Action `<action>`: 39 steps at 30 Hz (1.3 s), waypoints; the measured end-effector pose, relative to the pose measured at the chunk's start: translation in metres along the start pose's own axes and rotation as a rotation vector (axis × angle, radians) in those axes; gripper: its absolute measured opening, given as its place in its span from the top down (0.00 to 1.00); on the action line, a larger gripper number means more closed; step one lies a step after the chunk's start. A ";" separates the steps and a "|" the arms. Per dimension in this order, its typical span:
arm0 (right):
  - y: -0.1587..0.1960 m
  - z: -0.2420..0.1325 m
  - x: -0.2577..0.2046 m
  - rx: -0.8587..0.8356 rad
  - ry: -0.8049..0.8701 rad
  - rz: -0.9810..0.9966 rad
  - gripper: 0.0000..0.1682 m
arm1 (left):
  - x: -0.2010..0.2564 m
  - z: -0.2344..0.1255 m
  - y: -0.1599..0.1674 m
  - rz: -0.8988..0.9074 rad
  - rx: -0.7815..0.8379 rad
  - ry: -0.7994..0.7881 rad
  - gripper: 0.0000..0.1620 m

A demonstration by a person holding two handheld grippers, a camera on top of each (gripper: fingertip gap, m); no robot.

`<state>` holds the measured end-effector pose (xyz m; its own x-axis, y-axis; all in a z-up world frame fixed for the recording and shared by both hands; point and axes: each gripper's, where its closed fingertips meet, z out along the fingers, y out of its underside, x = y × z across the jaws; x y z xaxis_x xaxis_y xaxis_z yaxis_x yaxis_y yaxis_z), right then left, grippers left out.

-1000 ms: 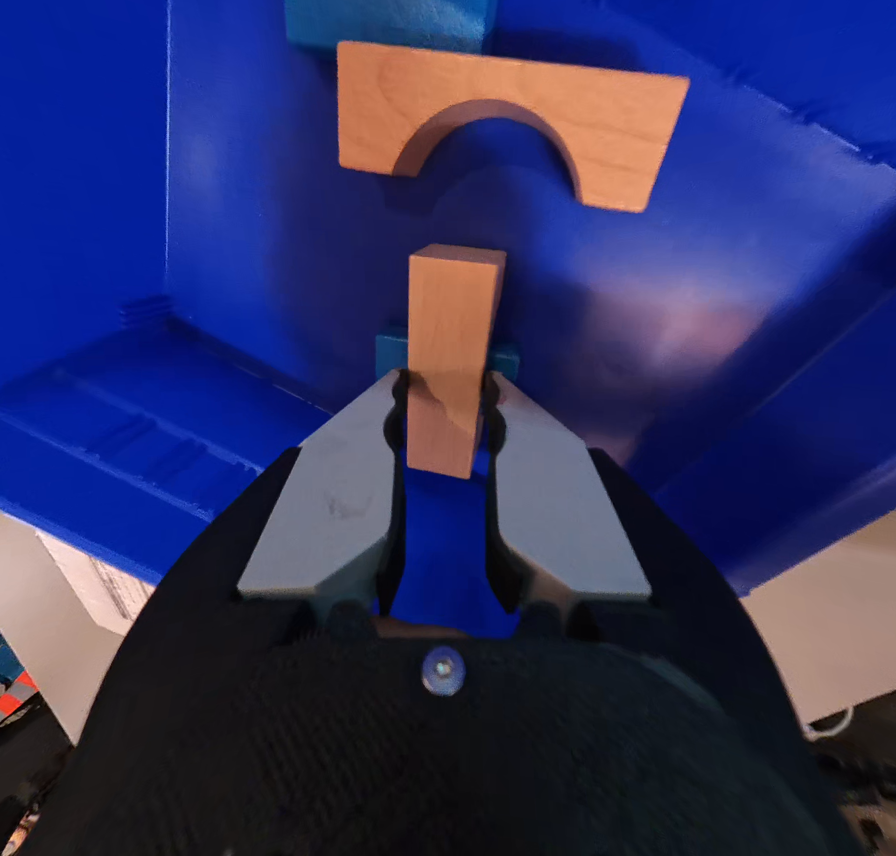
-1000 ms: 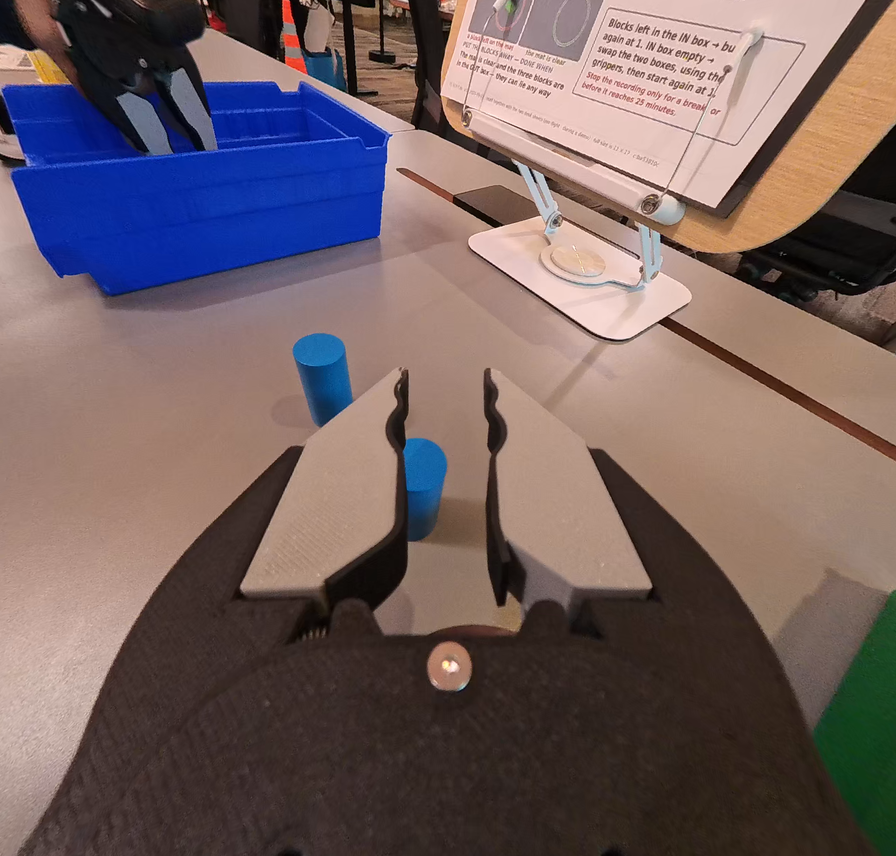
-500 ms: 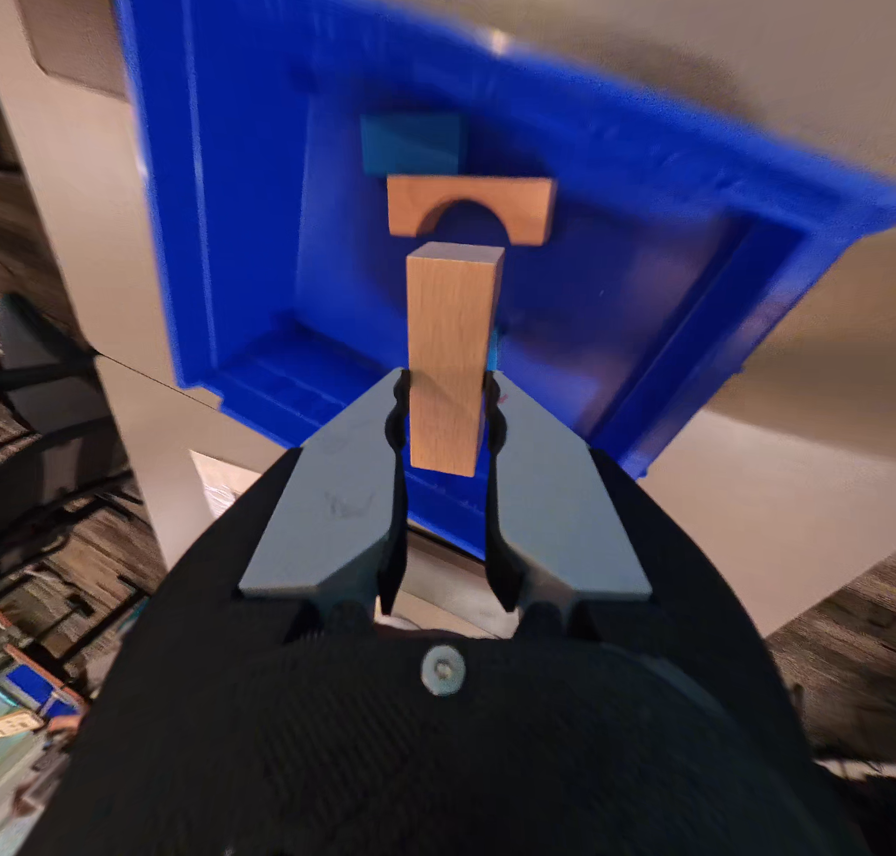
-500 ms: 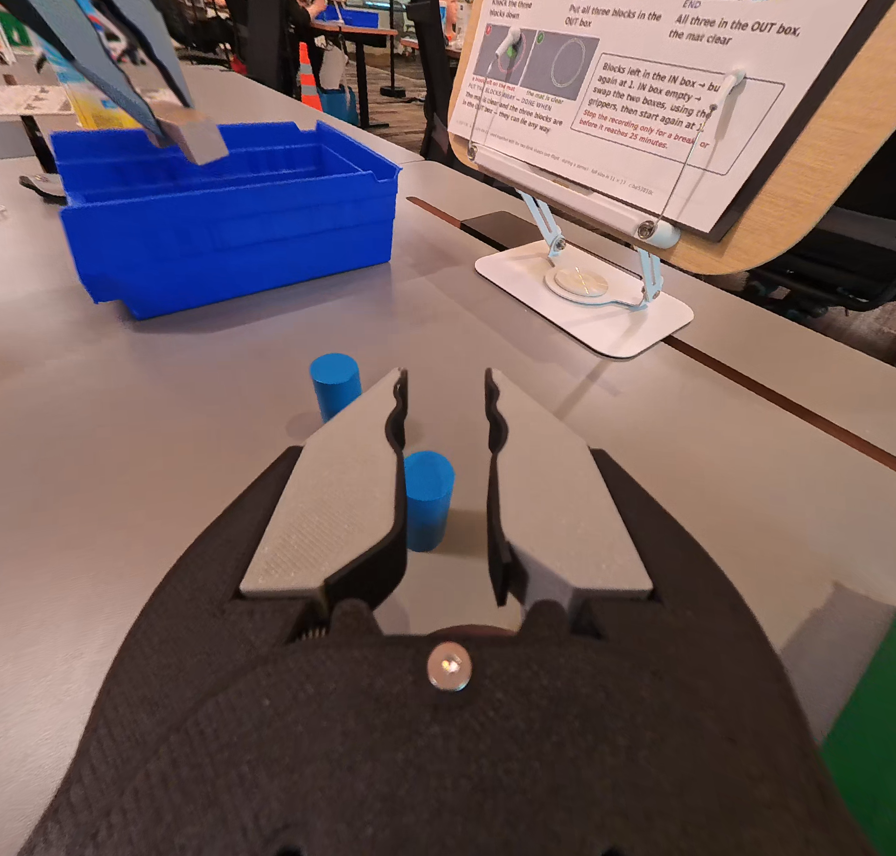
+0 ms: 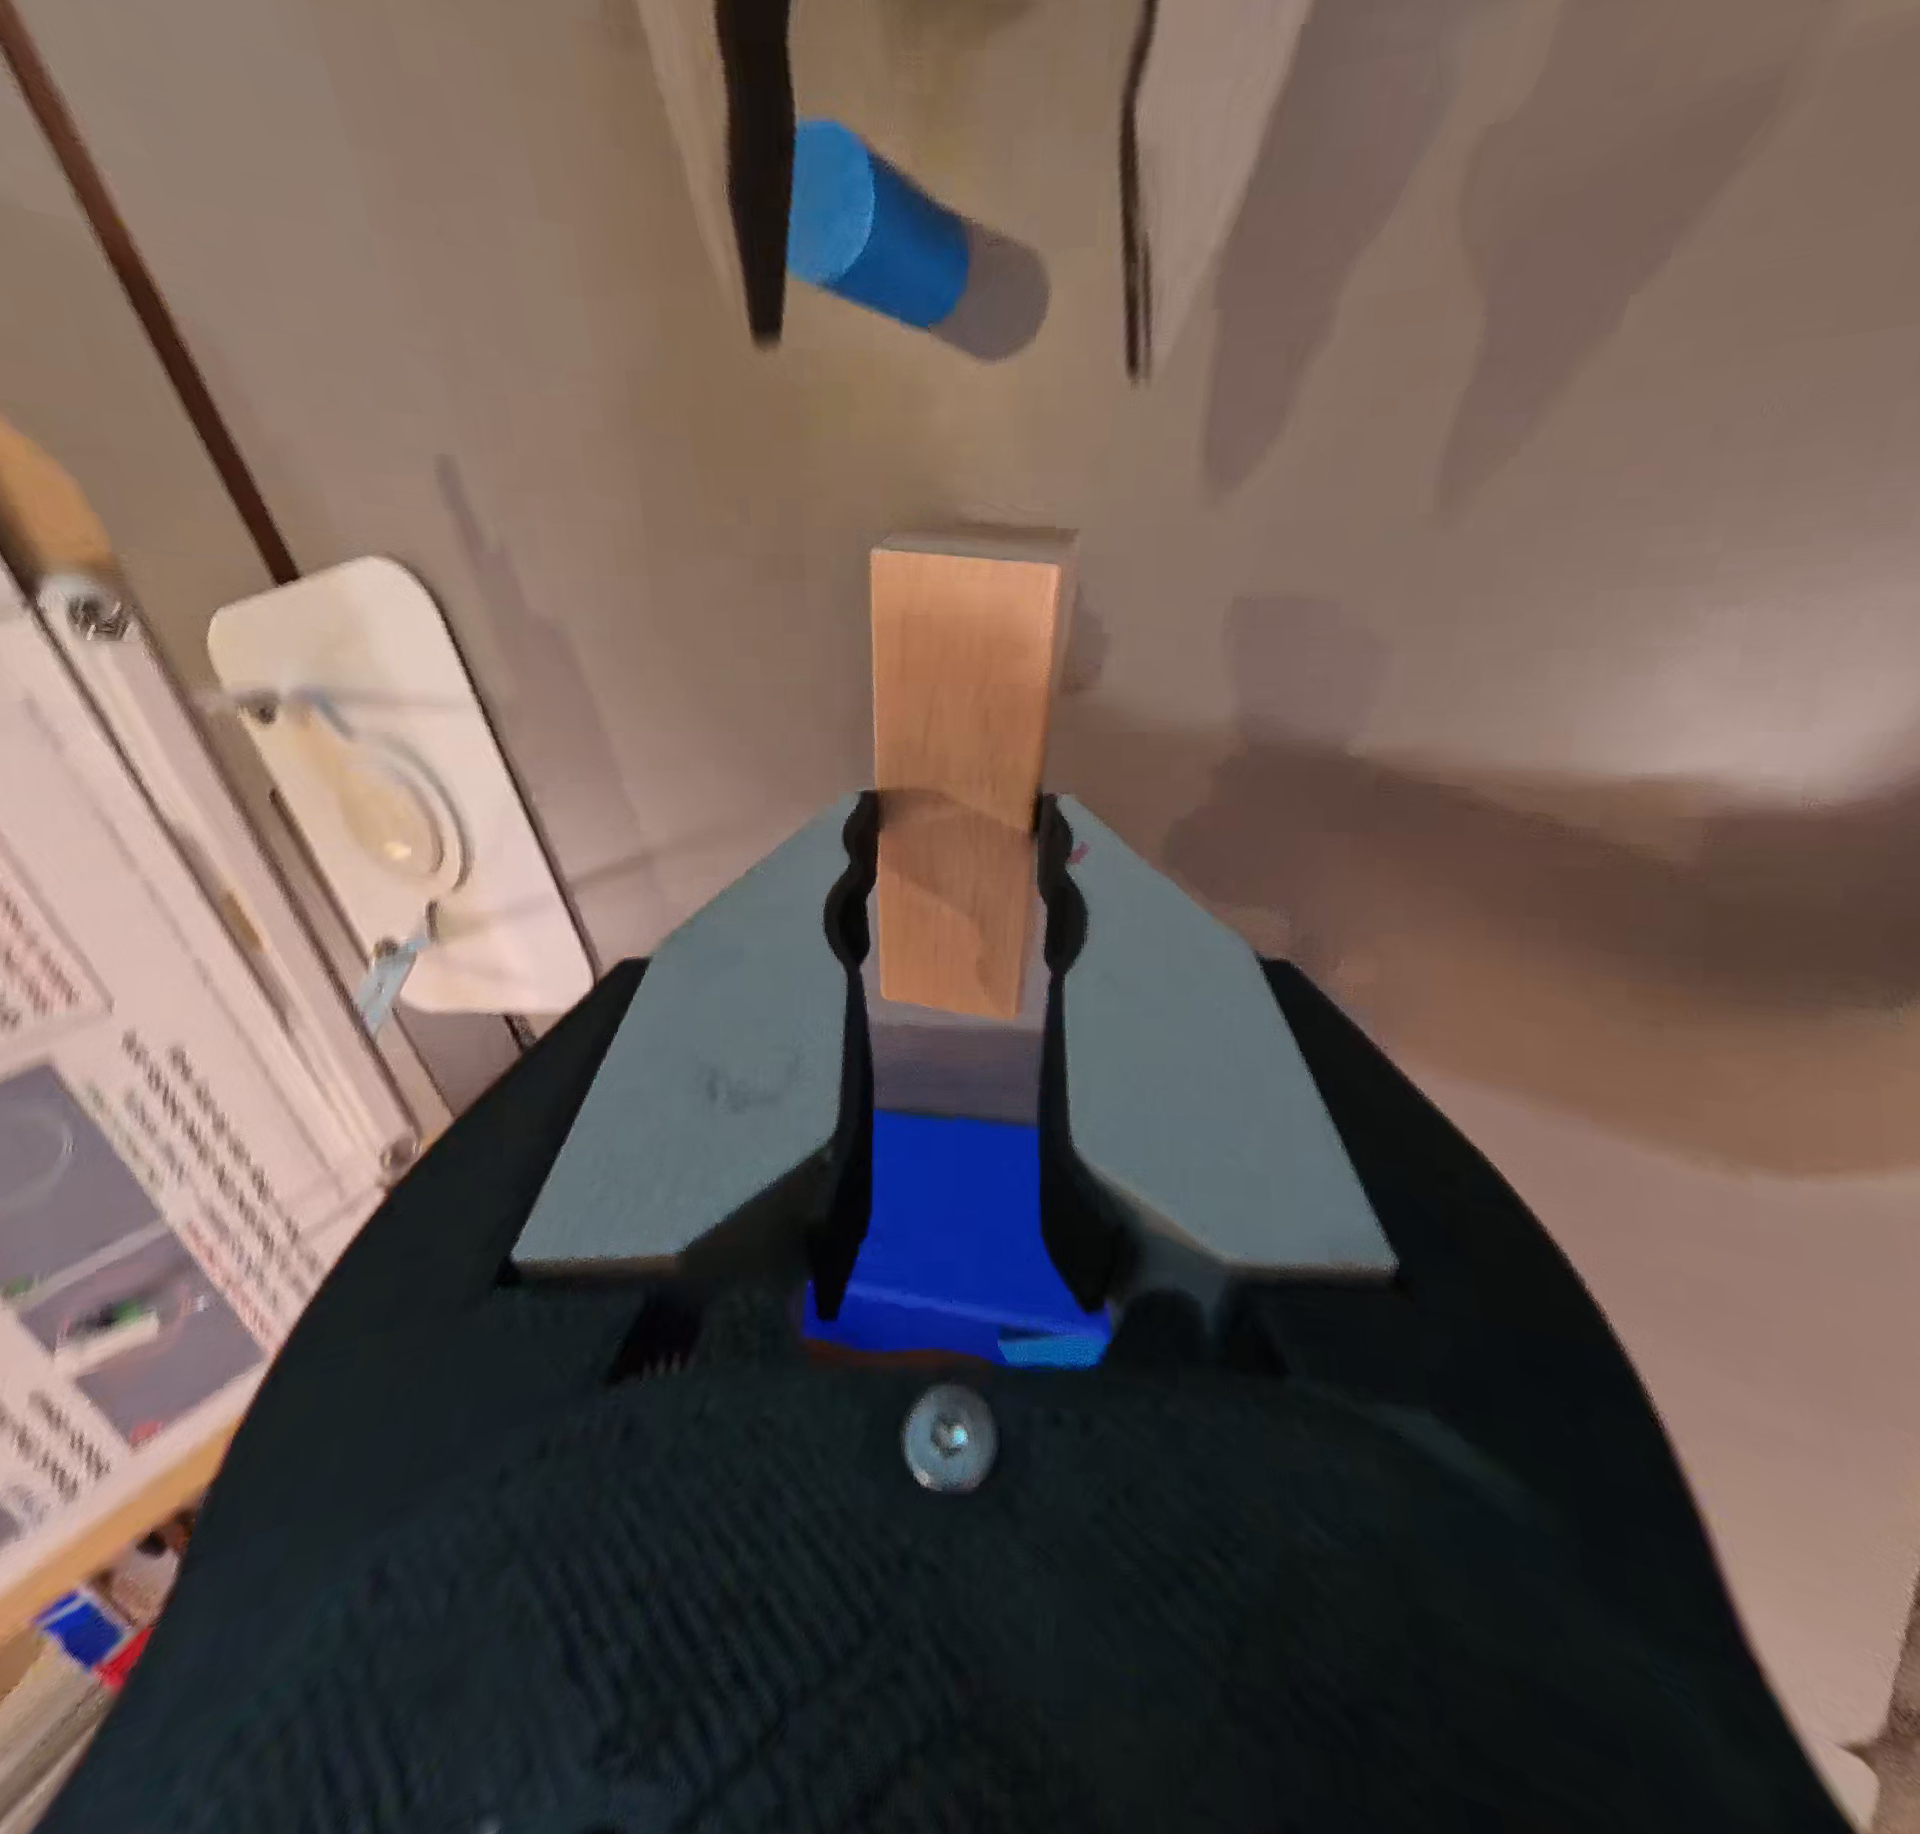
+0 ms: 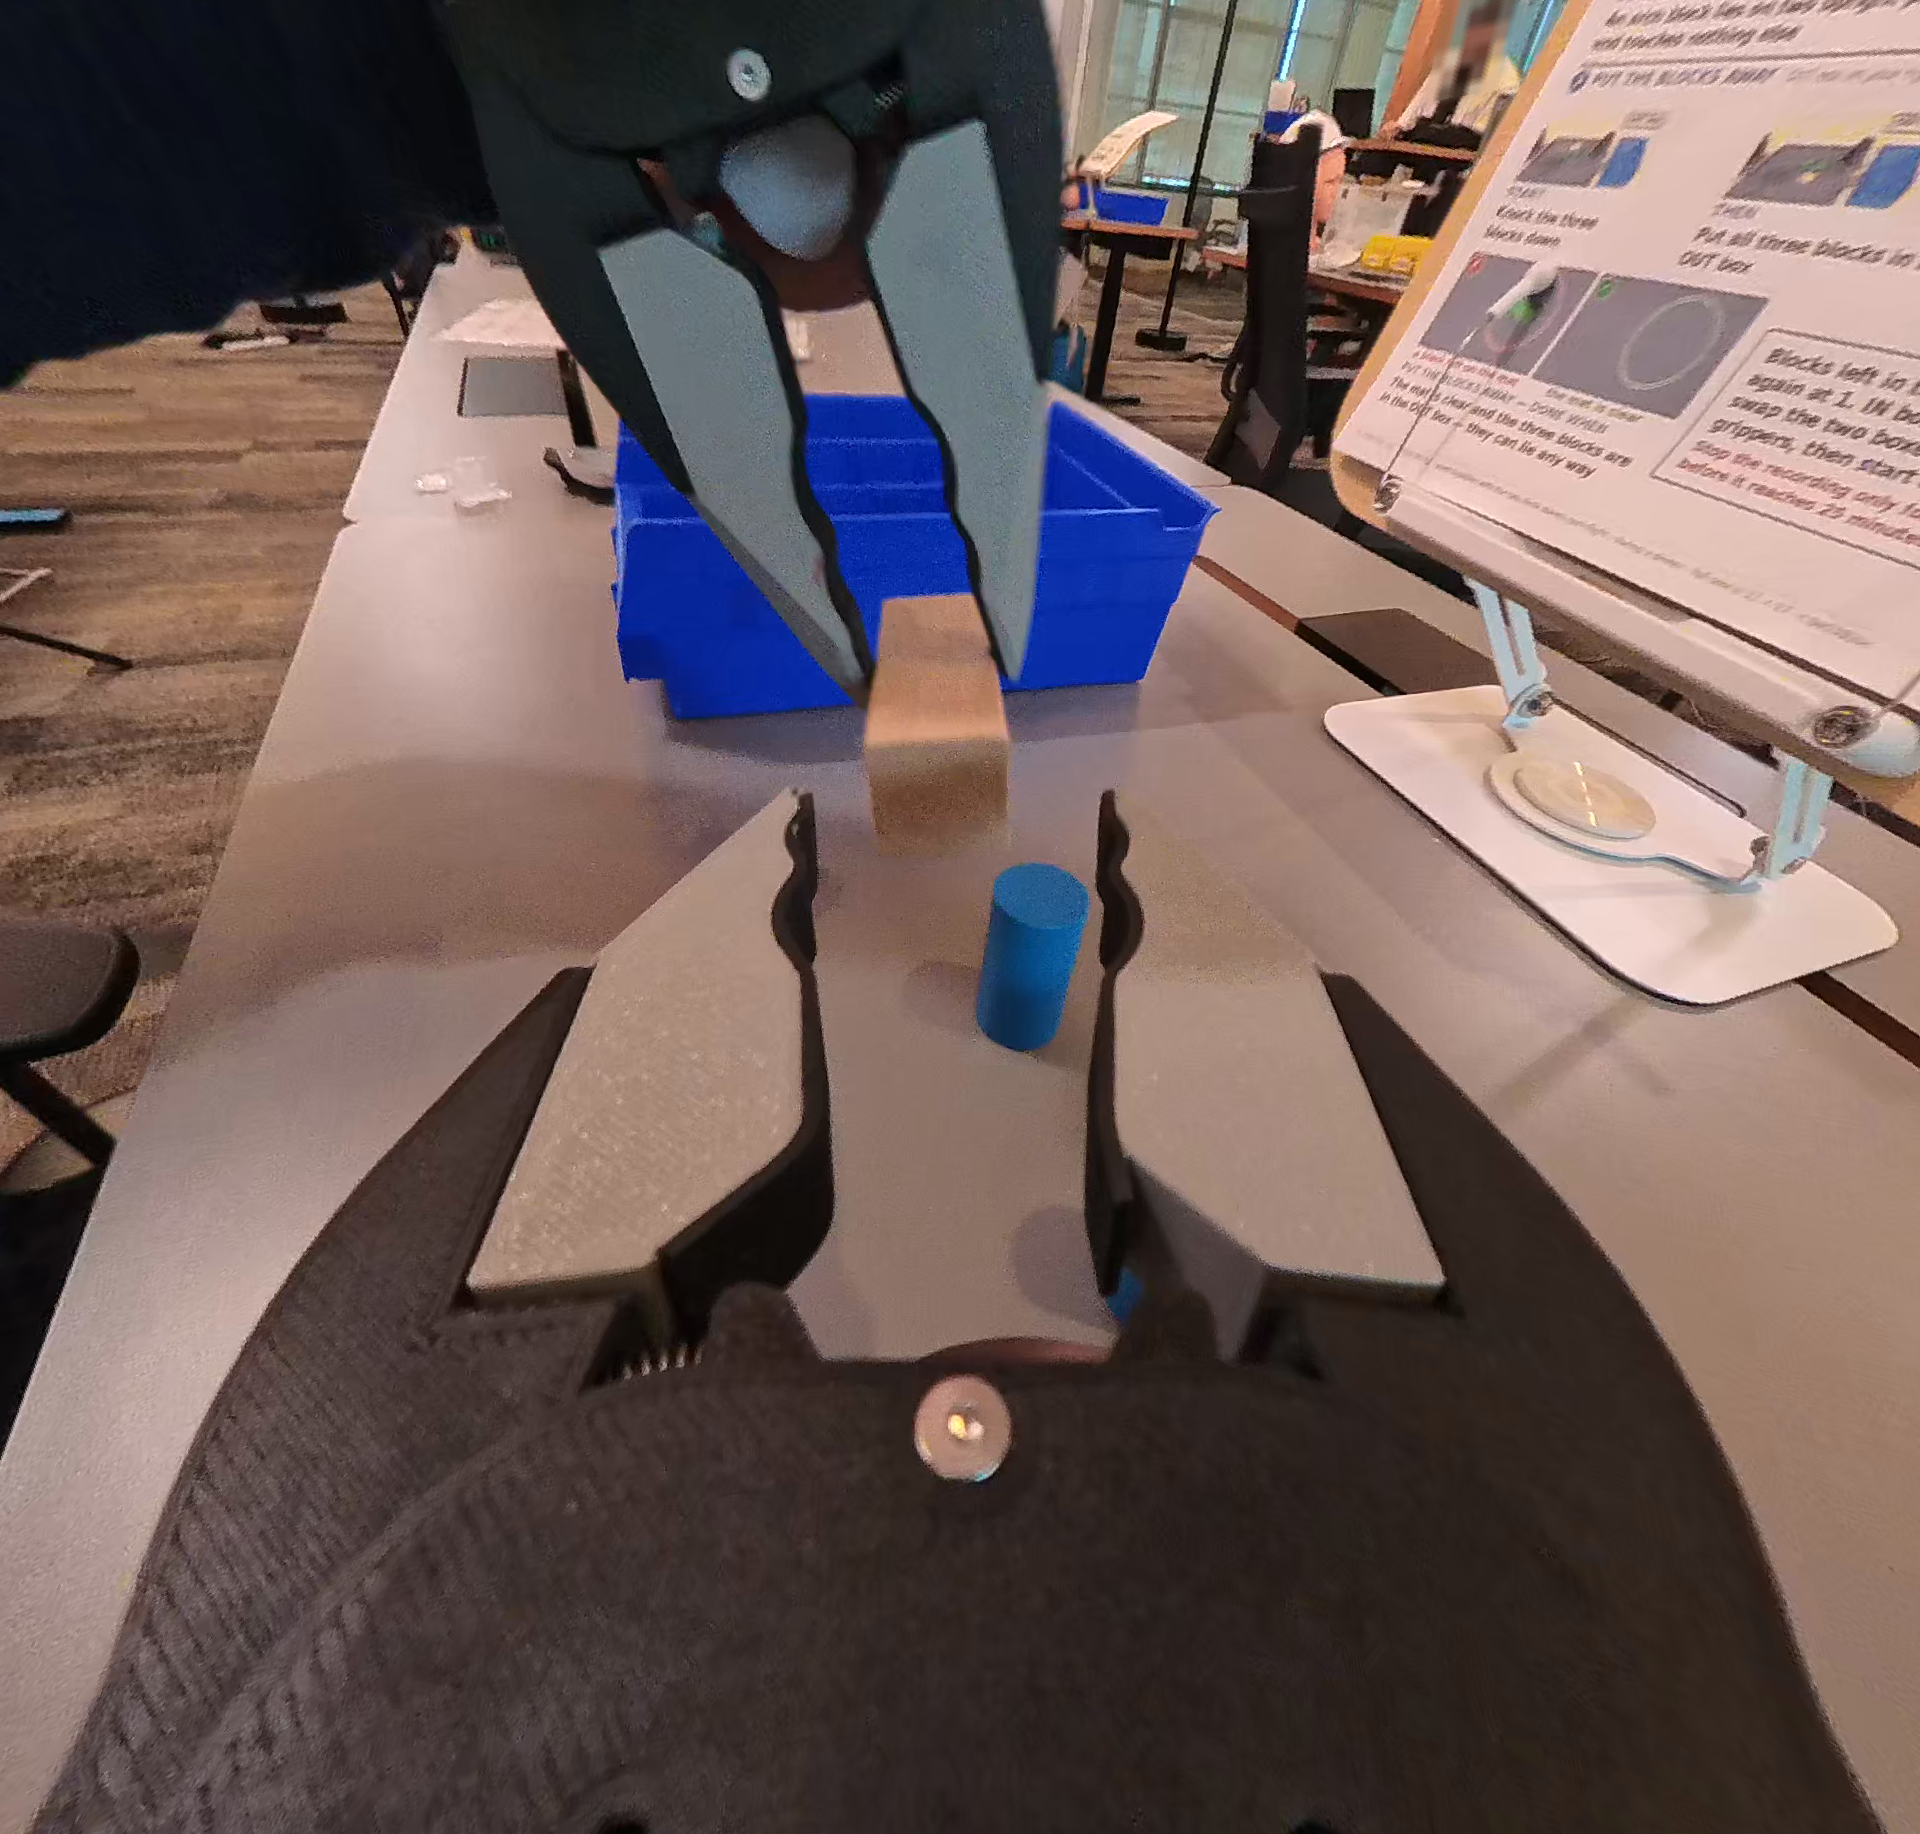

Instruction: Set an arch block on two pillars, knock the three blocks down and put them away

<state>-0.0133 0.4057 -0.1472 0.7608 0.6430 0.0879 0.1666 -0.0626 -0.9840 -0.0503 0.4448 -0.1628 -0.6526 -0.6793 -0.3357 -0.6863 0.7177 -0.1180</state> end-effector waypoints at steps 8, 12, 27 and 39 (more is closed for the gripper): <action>0.026 0.013 0.005 -0.134 0.055 -0.039 0.75 | -0.002 0.027 -0.028 0.017 0.023 0.071 0.82; 0.028 0.014 0.005 -0.141 0.053 -0.035 0.82 | 0.001 0.027 -0.028 0.018 0.025 0.083 0.82; 0.024 0.013 0.001 -0.122 0.021 0.004 0.82 | 0.003 0.024 -0.034 -0.056 0.118 0.053 0.82; 0.008 -0.006 0.001 -0.039 -0.078 0.044 0.81 | -0.002 0.015 -0.032 -0.335 0.636 0.009 0.72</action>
<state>-0.0075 0.4010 -0.1543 0.7167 0.6966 0.0312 0.1597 -0.1204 -0.9798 -0.0229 0.4255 -0.1721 -0.4442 -0.8780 -0.1783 -0.5321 0.4187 -0.7359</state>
